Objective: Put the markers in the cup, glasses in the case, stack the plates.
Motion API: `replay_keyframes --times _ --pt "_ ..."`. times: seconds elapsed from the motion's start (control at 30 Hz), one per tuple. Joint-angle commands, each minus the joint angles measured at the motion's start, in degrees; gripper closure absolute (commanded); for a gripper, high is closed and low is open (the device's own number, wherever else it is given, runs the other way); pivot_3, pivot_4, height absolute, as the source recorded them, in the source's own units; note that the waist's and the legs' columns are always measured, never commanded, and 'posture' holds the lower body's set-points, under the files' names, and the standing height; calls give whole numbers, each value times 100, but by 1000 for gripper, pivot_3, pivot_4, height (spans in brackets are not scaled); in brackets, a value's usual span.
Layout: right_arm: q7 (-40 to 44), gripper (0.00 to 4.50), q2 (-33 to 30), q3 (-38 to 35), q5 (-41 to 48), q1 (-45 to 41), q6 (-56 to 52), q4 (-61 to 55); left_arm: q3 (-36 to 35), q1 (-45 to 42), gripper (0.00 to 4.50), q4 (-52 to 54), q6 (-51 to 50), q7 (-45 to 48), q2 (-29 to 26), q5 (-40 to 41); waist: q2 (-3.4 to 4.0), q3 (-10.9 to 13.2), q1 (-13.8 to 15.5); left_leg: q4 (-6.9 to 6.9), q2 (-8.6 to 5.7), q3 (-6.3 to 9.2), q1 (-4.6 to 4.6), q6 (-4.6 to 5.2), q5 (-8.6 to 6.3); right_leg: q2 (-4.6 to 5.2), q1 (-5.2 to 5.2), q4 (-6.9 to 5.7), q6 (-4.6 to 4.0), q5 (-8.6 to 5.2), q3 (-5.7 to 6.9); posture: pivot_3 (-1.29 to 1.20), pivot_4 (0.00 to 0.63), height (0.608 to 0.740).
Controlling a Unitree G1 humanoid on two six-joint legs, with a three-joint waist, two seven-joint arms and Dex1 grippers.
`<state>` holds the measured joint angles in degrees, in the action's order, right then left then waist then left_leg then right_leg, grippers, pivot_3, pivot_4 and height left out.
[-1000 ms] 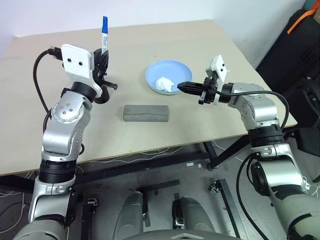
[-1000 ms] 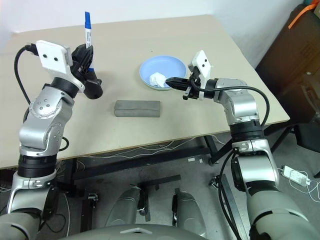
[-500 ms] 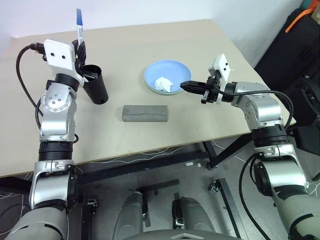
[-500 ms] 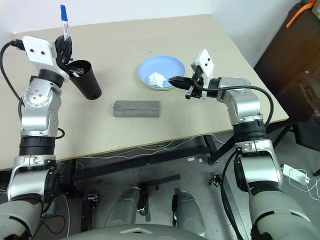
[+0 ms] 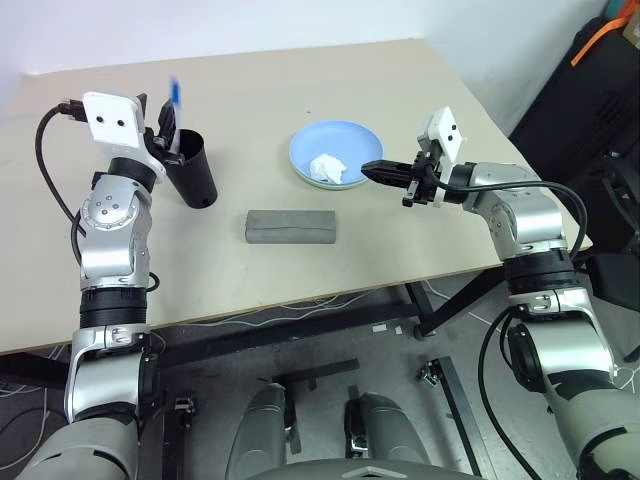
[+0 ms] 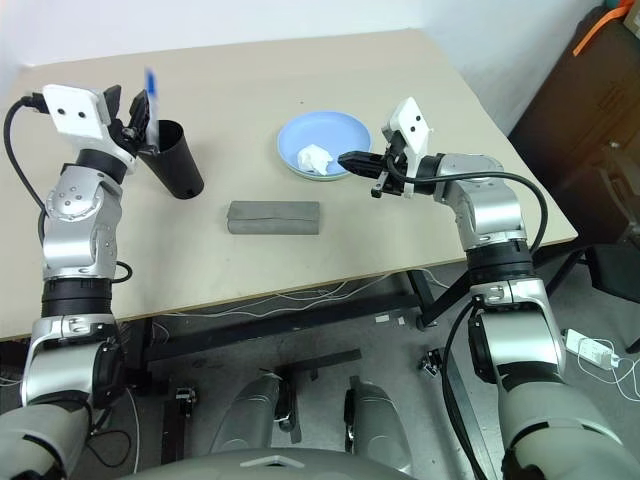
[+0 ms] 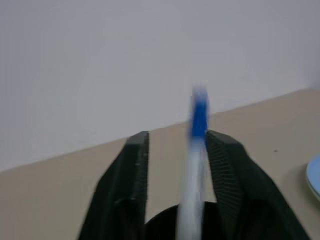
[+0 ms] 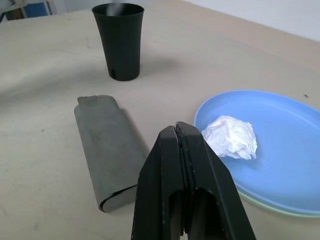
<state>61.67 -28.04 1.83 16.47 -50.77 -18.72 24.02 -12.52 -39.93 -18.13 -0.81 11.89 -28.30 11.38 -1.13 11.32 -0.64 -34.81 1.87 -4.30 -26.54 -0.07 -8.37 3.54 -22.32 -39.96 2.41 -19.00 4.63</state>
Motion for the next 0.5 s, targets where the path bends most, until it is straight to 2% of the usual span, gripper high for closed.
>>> replay_keyframes --times 0.03,0.13,0.17,0.37,0.5 --pt "25 4500 -31 -69 17 -193 92 -68 -138 20 1215 308 10 -30 -45 -21 0 0 0 0 0 0 0 0 0 0 0 0 0 0 0 0 150 717" --pt "31 4500 -20 -68 15 -191 100 -67 -146 64 178 430 -41 -33 -28 4 0 0 0 -1 0 0 1 0 0 0 1 -1 0 0 0 0 150 717" --pt "32 4500 -16 -69 15 -191 103 -64 -137 95 45 511 -64 -8 -30 17 0 0 0 -1 0 0 1 0 0 0 1 -1 0 0 0 0 150 717" --pt "63 4500 -1 -123 90 -204 42 -55 -245 448 45 1636 -1027 228 -93 522 0 0 -3 0 1 -1 0 0 0 0 0 -1 0 0 -3 0 150 717" --pt "144 4500 -57 -171 145 -111 25 -71 -542 1288 45 2785 -1643 1167 -564 1332 2 1 -49 2 2 -6 4 0 -1 0 0 -1 0 0 -12 0 150 717"
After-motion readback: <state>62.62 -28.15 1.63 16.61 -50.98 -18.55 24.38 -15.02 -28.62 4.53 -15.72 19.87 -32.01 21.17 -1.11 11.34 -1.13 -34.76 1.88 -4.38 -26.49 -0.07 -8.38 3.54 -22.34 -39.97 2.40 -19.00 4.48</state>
